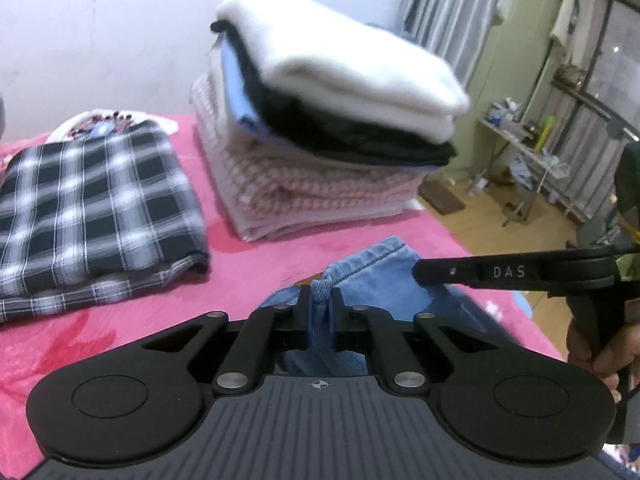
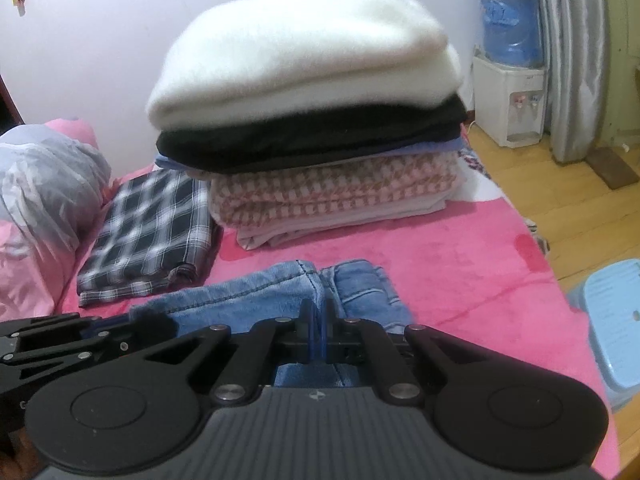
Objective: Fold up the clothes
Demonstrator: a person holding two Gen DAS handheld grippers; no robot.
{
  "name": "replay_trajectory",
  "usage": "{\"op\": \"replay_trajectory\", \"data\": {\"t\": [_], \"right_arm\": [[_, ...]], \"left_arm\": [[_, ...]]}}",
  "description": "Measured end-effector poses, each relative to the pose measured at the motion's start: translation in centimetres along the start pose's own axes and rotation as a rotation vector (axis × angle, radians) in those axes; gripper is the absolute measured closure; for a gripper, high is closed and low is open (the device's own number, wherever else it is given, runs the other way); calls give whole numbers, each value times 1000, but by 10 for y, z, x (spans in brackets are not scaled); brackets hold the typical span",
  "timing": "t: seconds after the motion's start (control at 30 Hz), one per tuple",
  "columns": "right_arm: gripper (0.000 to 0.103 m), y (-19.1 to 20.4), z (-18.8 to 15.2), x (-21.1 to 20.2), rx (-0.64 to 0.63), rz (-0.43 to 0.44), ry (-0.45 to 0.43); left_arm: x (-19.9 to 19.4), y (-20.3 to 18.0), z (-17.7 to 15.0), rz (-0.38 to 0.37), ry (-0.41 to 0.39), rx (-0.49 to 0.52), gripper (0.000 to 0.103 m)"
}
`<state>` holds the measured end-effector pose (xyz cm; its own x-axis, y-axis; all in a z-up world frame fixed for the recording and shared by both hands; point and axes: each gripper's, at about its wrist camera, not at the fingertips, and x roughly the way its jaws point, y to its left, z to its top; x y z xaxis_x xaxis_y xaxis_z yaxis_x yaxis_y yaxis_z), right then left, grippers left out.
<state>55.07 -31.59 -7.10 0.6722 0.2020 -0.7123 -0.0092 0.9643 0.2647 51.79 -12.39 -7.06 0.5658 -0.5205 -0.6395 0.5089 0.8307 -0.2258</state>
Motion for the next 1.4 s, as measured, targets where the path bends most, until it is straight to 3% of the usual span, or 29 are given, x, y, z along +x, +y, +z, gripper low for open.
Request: {"op": "replay_trajectory", "data": {"t": [0.17,0.3,0.4,0.43,0.57,0.67,0.83,0.97,1.03,1.27,1.4], "right_arm": [[100,-5,-8,11,26,-13,27],[95,-12,-8,-1,66,4,16],[82,-23,-8,-4,85,10,36],[78,-27,-8,-4,91,12,42],[75,-43,-10,2,151,81,110],[74,-50,-13,10,176,114,160],[62,-58,-16,16,250,187,181],[76,-52,-16,18,218,177,183],[94,-50,-16,17,200,158,176],[98,-44,-13,-19,159,98,58],[98,-48,-7,-23,151,59,41]], "left_arm": [[5,8,-5,-19,24,-31,93],[-5,17,-5,-42,12,-96,71],[-4,26,-9,-67,45,-155,60],[-2,29,-11,-79,63,-174,60],[7,38,-13,-142,85,-246,60],[12,43,-13,-147,87,-281,60],[7,41,-9,-161,37,-269,71],[5,28,-5,-175,10,-197,78],[8,24,-4,-171,10,-186,87],[9,10,6,-214,-64,-193,90],[17,3,11,-217,-85,-174,90]]}}
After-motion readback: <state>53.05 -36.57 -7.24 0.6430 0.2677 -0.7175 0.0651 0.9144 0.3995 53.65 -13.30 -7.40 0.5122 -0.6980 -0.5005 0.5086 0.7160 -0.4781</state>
